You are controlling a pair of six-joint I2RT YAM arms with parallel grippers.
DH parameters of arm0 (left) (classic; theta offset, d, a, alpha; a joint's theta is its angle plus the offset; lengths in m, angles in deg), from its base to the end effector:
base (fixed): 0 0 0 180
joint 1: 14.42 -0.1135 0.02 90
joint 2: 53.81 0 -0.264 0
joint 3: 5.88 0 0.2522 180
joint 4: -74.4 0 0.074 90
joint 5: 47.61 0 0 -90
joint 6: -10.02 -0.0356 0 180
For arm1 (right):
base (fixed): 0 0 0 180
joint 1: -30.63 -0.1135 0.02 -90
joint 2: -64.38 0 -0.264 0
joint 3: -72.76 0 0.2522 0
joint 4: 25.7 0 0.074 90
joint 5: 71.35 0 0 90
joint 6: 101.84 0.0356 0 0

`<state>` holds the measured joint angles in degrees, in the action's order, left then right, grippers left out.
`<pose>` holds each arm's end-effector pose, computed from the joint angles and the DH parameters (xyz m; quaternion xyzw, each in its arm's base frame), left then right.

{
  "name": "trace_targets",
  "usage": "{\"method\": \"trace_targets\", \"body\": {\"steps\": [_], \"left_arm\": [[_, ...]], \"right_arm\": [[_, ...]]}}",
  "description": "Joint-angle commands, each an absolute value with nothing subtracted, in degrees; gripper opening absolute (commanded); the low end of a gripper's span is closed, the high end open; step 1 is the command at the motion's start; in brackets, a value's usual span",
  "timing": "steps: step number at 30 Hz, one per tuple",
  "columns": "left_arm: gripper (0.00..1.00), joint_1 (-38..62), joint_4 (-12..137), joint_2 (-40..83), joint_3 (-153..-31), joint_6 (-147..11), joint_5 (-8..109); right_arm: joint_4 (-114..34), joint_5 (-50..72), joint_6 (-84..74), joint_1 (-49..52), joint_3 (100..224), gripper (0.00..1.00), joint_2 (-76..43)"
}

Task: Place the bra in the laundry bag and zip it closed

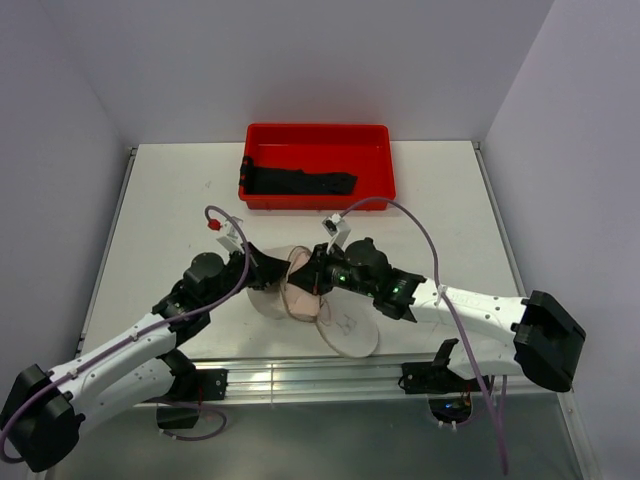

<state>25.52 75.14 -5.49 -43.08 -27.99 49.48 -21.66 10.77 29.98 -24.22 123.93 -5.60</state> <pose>0.1501 -0.1314 0.2423 -0.0411 0.7666 -0.4924 0.4100 0.1538 0.2268 0.2524 -0.1313 0.7804 0.4911 0.3641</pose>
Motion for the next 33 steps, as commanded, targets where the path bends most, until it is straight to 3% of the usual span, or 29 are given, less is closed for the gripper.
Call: {"method": "trace_targets", "body": {"steps": [1, 11, 23, 33], "left_arm": [[0.0, 28.65, 79.53, -6.25, -44.08, -27.24, 48.72], [0.0, 28.56, 81.9, -11.88, -33.79, -23.64, 45.47], [0.0, 28.56, 81.46, -14.96, -32.12, -22.23, 43.01], [0.0, 28.56, 84.19, -15.57, -29.13, -15.83, 40.11]], "right_arm": [[-21.0, 13.37, 29.64, -24.04, 125.37, 0.0, -5.57], [-15.2, 13.37, 31.84, -23.86, 127.73, 0.0, -21.83], [-9.5, 23.82, 45.1, -23.95, 128.18, 0.0, -17.01], [-9.22, 28.75, 49.86, -26.59, 130.82, 0.04, -29.4]]}}
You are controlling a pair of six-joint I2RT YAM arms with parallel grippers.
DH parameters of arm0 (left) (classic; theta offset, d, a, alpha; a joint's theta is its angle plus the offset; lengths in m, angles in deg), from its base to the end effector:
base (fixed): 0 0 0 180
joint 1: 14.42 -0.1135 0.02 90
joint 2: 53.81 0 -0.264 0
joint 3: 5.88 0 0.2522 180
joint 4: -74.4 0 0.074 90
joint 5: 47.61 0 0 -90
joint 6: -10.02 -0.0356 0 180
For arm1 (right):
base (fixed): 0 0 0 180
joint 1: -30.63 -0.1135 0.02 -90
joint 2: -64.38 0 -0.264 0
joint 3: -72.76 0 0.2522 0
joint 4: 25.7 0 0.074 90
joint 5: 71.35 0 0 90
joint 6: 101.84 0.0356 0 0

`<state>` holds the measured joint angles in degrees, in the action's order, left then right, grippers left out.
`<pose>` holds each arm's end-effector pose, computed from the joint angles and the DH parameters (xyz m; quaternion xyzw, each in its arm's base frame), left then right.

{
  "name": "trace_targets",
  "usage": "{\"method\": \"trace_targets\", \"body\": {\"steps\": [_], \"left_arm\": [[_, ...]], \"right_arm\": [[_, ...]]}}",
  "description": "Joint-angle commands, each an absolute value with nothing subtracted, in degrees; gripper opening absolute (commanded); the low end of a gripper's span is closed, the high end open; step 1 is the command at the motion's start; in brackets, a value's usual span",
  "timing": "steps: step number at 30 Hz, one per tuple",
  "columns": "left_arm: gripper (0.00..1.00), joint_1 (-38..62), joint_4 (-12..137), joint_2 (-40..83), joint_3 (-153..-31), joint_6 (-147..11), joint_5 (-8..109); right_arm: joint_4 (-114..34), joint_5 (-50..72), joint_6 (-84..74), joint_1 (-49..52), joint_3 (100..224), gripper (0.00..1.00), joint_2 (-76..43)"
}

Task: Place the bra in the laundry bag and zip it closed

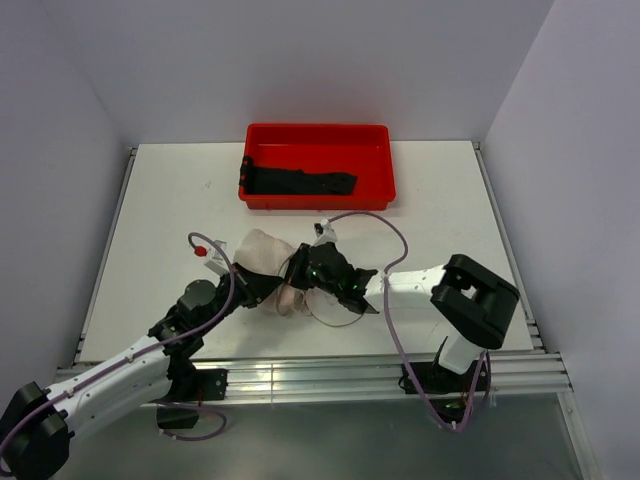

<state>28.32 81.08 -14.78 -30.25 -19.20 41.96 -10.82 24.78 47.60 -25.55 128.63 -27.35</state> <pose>0.1232 -0.1134 0.2007 -0.1207 0.7449 -0.5136 0.4084 0.1893 0.2758 0.1905 0.0537 0.8217 0.4553 0.3387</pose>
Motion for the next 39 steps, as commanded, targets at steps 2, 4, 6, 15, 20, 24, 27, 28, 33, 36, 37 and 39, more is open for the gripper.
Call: {"method": "trace_targets", "body": {"steps": [2, 4, 6, 15, 20, 24, 27, 28, 33, 36, 37, 39], "left_arm": [[0.01, 28.56, 83.75, -16.1, -28.87, -14.42, 39.49], [0.02, 28.56, 83.49, -16.71, -28.69, -13.71, 39.14], [0.04, 28.56, 82.09, -17.15, -28.69, -13.18, 38.0], [0.07, 28.12, 73.48, -20.41, -30.35, -12.73, 32.46], [0.06, 27.42, 72.32, -18.83, -32.47, -13.97, 32.72], [0.06, 26.98, 72.85, -17.68, -33.08, -15.02, 33.51], [0.06, 26.98, 72.76, -17.51, -33.61, -15.9, 33.69], [0.05, 26.89, 72.85, -17.51, -33.7, -15.99, 33.69], [0.04, 26.89, 72.24, -17.33, -34.66, -17.31, 33.87], [0.03, 26.89, 72.41, -16.72, -35.02, -17.92, 34.57], [0.03, 26.89, 72.76, -16.45, -35.02, -18.1, 34.83], [0.02, 26.89, 73.47, -16.01, -34.75, -18.36, 35.36]], "right_arm": [[-11.33, 29.81, 48.81, -26.59, 131.0, 0.12, -29.23], [-14.13, 31.3, 46.45, -26.68, 132.05, 0.22, -28.61], [-14.85, 31.31, 44.6, -26.68, 132.84, 0.45, -27.56], [-30.13, 29.03, 34.23, -26.07, 134.87, 0.9, -19.83], [-37.52, 25.68, 30.35, -23.34, 130.83, 0.9, -11.77], [-48.12, 29.27, 28.5, -21.41, 126.79, 0.82, -5.59], [-53.85, 30.51, 29.12, -19.04, 122.41, 0.58, -2.34], [-55.44, 31.04, 29.81, -18.25, 121.43, 0.51, -1.72], [-62.74, 33.59, 32.71, -16.3, 117.03, 0.39, 0.74], [-64.33, 34.73, 34.3, -16.3, 115.27, 0.58, 1.97], [-64.25, 34.82, 34.56, -16.3, 114.83, 0.62, 1.89], [-63.03, 34.39, 34.92, -16.13, 114.04, 0.66, 1.1]]}}
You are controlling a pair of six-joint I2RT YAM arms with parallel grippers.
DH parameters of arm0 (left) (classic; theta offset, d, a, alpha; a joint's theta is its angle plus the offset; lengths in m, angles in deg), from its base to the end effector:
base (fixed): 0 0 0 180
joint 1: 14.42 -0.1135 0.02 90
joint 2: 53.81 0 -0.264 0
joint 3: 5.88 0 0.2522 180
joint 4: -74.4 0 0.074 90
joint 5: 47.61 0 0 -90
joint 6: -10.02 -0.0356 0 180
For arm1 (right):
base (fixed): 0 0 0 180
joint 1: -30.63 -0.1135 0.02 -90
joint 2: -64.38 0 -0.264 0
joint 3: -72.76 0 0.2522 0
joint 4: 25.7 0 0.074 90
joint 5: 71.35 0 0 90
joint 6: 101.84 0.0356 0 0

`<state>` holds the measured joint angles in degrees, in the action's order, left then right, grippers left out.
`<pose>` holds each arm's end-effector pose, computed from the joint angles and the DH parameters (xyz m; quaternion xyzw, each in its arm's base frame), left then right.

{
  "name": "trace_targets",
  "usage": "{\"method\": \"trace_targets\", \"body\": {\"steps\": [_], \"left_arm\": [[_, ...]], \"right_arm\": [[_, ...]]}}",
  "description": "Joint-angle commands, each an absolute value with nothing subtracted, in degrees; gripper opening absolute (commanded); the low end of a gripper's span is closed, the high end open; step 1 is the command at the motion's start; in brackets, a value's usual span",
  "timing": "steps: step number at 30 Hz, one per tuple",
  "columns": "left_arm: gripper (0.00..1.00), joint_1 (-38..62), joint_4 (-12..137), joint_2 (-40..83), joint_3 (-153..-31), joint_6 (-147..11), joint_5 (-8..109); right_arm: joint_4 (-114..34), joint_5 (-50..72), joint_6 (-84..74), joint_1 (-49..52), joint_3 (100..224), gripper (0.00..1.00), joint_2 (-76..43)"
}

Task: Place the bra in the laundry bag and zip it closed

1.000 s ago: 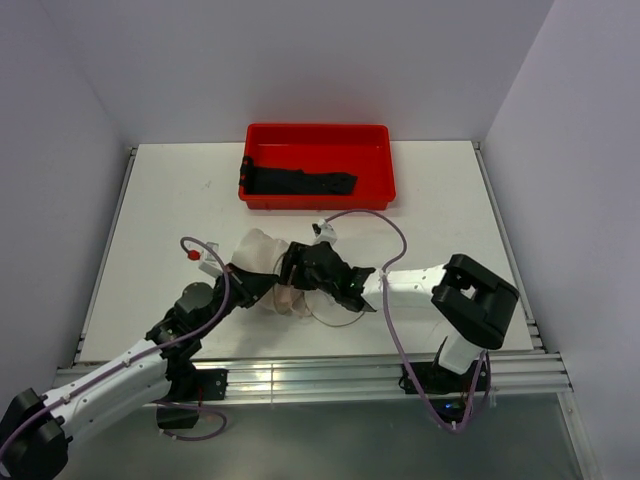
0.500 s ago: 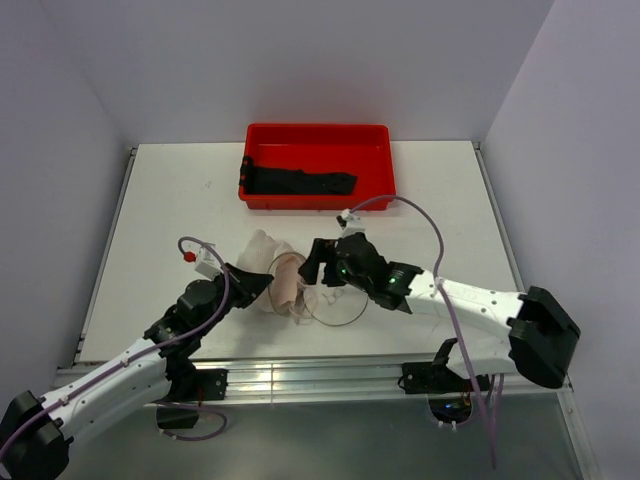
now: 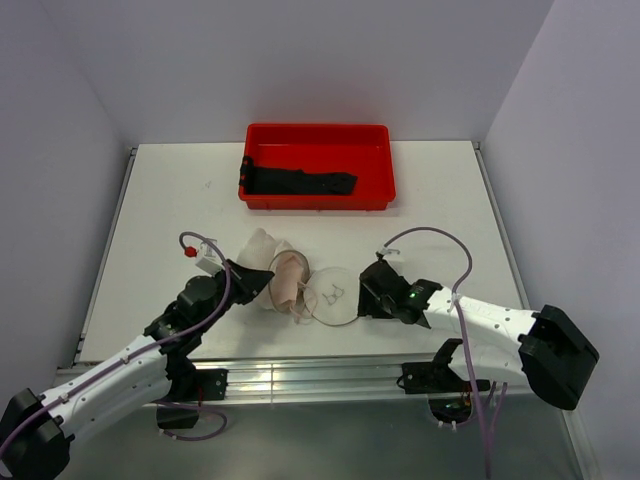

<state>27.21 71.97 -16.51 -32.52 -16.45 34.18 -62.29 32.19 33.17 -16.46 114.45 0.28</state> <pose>0.1261 -0.1053 0.2021 -0.1921 0.7584 -0.4586 0.4215 0.1380 0.1363 0.1617 0.0141 0.9573 0.1122 0.2660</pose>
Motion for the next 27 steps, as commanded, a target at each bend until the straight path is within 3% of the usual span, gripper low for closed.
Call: {"method": "trace_targets", "body": {"steps": [1, 9, 12, 14, 16, 22, 27], "left_arm": [[0.02, 26.89, 73.73, -15.49, -34.84, -18.54, 35.45], [0.0, 26.89, 73.03, -15.57, -35.63, -19.95, 35.8], [0.0, 26.89, 72.68, -15.75, -35.54, -20.03, 35.71], [0.0, 26.89, 72.33, -15.84, -35.81, -20.3, 35.62], [0.0, 26.89, 71.98, -16.01, -35.98, -20.65, 35.27], [0.0, 26.63, 68.46, -14.87, -38.88, -21.7, 32.11], [0.0, 25.13, 67.32, -10.75, -42.49, -23.46, 34.73]], "right_arm": [[-61.97, 33.95, 34.92, -16.22, 113.95, 0.66, -0.04], [-54.24, 30.17, 35.36, -16.13, 114.65, 0.53, -6.19], [-52.74, 30.6, 35.79, -16.13, 114.3, 0.39, -8.3], [-53.08, 32.0, 36.23, -15.95, 114.04, 0.12, -8.14], [-54.4, 35.25, 36.24, -16.13, 114.21, 0.0, -3.67], [-67.56, 39.83, 28.95, -16.3, 122.87, 0.0, 17.14], [-84.17, 36.15, 21.04, -16.65, 143.35, 0.0, 16.07]]}}
